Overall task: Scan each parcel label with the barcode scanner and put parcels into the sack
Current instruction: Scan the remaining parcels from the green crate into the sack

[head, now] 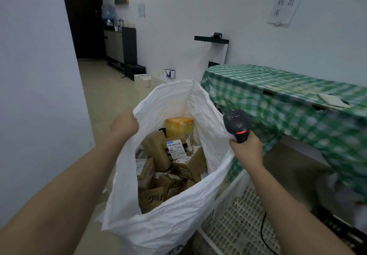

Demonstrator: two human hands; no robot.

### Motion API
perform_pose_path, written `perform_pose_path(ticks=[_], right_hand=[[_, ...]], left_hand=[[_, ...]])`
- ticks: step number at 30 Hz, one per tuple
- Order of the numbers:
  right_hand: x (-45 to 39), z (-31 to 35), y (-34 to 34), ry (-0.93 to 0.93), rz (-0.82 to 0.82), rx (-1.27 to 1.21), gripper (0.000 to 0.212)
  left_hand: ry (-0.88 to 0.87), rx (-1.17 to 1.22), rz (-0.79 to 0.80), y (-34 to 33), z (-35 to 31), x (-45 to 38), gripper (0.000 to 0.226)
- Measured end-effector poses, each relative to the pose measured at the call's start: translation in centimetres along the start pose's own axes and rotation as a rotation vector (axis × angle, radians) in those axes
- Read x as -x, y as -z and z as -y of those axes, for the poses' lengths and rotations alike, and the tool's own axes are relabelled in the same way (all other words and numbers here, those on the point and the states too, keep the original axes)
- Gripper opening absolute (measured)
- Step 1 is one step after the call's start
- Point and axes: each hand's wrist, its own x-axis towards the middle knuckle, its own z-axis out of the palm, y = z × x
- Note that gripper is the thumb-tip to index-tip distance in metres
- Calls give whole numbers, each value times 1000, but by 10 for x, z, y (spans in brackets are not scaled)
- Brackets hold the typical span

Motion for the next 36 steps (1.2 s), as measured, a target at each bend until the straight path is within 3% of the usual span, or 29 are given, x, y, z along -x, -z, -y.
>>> perform_pose_path(ticks=[5, 9, 19, 25, 31, 36], right_hand=[[16, -8, 16, -59, 12, 20, 17], [23, -4, 31, -76, -76, -20, 19], [51, -22, 70, -103, 8, 15, 25], [61, -45, 100, -115, -10, -27, 34], [85, -84, 168, -98, -40, 12, 16], [113, -144, 226, -238, -100, 136, 10]], left_hand=[[-144, 69, -80, -1, -18, 34, 40], [-263, 34, -153, -2, -39, 64, 46], [-413, 485, 230, -23, -104, 139, 32], [-497, 533, 319, -46, -143, 183, 32], [-698, 556, 348, -68, -199, 224, 30], [-834, 539, 383, -106, -252, 263, 27]])
